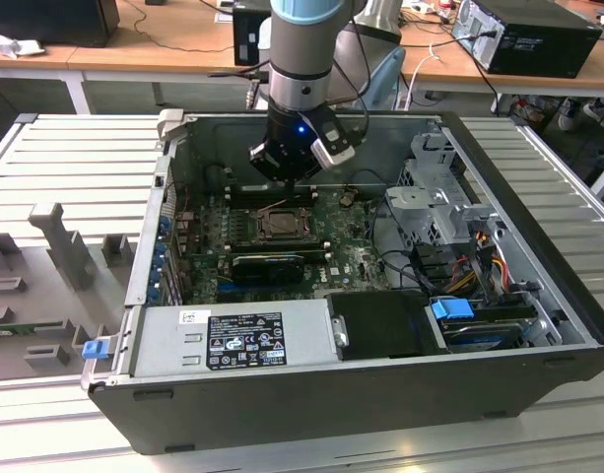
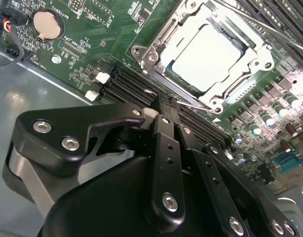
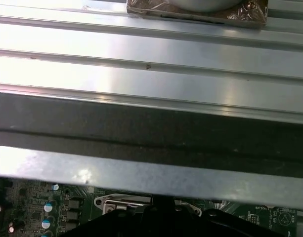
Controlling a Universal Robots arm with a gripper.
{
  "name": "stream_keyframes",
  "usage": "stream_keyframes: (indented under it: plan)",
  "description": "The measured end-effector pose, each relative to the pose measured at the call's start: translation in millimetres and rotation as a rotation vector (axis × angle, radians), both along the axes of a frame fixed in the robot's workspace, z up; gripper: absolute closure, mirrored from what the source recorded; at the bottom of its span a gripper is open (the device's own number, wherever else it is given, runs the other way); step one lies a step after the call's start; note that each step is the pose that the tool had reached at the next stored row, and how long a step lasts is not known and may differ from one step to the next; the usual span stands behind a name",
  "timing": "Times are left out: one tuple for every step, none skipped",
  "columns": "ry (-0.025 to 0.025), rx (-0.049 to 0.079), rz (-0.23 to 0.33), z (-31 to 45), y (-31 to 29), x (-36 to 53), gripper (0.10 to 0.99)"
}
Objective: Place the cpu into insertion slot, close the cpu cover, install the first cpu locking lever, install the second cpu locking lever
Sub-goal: 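Install the first cpu locking lever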
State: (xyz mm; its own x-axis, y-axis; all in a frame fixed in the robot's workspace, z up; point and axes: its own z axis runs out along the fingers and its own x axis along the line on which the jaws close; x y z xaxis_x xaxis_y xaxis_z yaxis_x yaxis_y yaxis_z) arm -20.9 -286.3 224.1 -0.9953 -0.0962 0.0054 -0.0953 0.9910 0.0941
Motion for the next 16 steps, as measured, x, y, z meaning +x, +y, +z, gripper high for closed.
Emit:
stream_keyframes:
  plan:
    - [0.0001, 0.000, 0.000, -1.5, 0.3, 0.4, 0.980]
    - [0.0001, 0.000, 0.000, -2.7, 0.4, 0.8, 0.980]
    - [0.0001, 0.000, 0.000, -3.4, 0.5, 1.2, 0.980]
    - [0.0001, 0.000, 0.000, -4.3, 0.7, 1.9, 0.980]
    - [0.0001, 0.000, 0.000, -4.9, 0.9, 2.2, 0.980]
    - [0.0001, 0.000, 0.000, -5.7, 1.1, 2.6, 0.980]
    - [0.0001, 0.000, 0.000, -6.7, 1.3, 3.1, 0.980]
    - [0.0001, 0.000, 0.000, -7.6, 1.5, 3.5, 0.980]
    - [0.0001, 0.000, 0.000, -9.2, 1.7, 4.2, 0.980]
    - [0.0000, -0.001, 0.000, -10.2, 1.7, 4.4, 0.980]
    - [0.0000, -0.002, 0.000, -12.1, 1.8, 4.7, 0.980]
    - [0.0001, -0.005, 0.000, -13.5, 1.8, 5.0, 0.980]
    - [0.0001, -0.006, 0.000, -14.2, 1.8, 5.2, 0.980]
    - [0.0001, -0.008, 0.000, -14.7, 1.8, 5.3, 0.980]
    - [0.0001, -0.010, 0.000, -15.1, 1.8, 5.5, 0.980]
    - [0.0001, -0.012, 0.000, -15.4, 1.8, 5.7, 0.980]
